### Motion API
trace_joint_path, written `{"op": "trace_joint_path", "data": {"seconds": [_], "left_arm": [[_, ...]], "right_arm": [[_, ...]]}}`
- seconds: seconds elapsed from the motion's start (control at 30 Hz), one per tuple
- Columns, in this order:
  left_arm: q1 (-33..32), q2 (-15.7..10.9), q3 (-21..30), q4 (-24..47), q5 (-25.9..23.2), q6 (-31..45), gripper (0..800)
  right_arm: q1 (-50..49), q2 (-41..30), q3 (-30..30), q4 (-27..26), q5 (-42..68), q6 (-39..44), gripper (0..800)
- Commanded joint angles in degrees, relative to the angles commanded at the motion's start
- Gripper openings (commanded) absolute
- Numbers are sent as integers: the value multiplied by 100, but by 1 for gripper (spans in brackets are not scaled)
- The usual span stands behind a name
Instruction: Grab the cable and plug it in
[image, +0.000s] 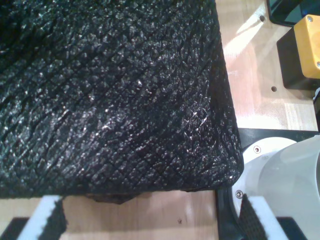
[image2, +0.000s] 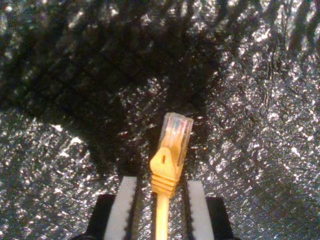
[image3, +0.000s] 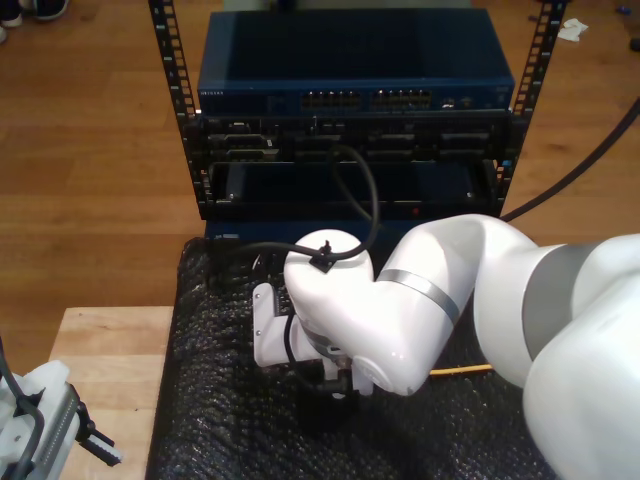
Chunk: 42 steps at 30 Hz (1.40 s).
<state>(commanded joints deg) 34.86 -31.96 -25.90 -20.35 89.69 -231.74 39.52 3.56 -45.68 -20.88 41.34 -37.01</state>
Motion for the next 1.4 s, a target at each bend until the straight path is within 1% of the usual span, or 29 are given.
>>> {"op": "trace_joint_path", "data": {"seconds": [0.07,0.2,0.33,0.57,0.73,0.9,1.0,1.13,1.2,1.3,1.4], "left_arm": [[0,0,0,0,0,9,800],[0,0,0,0,0,9,800],[0,0,0,0,0,9,800],[0,0,0,0,0,9,800],[0,0,0,0,9,0,800],[0,9,-18,0,18,-9,800],[0,9,-35,-9,18,-9,800],[-9,35,-44,-211,44,-9,800],[-9,53,-70,-290,114,-9,800],[-9,141,-185,-308,281,-9,800],[-9,220,-290,-352,413,-9,800]], "right_arm": [[-9,44,0,0,0,0,214],[-9,44,18,-18,0,0,155],[-9,44,9,-18,0,0,50],[-9,18,0,-18,0,-9,7],[-18,-88,-26,-18,-9,-79,4],[-44,-79,-193,79,44,-589,3],[-70,-105,-211,88,53,-686,3],[-185,-308,-229,97,114,-712,3],[-264,-396,-343,114,132,-800,3],[-334,-448,-387,246,237,-958,3],[-378,-492,-440,563,404,-1240,3]]}}
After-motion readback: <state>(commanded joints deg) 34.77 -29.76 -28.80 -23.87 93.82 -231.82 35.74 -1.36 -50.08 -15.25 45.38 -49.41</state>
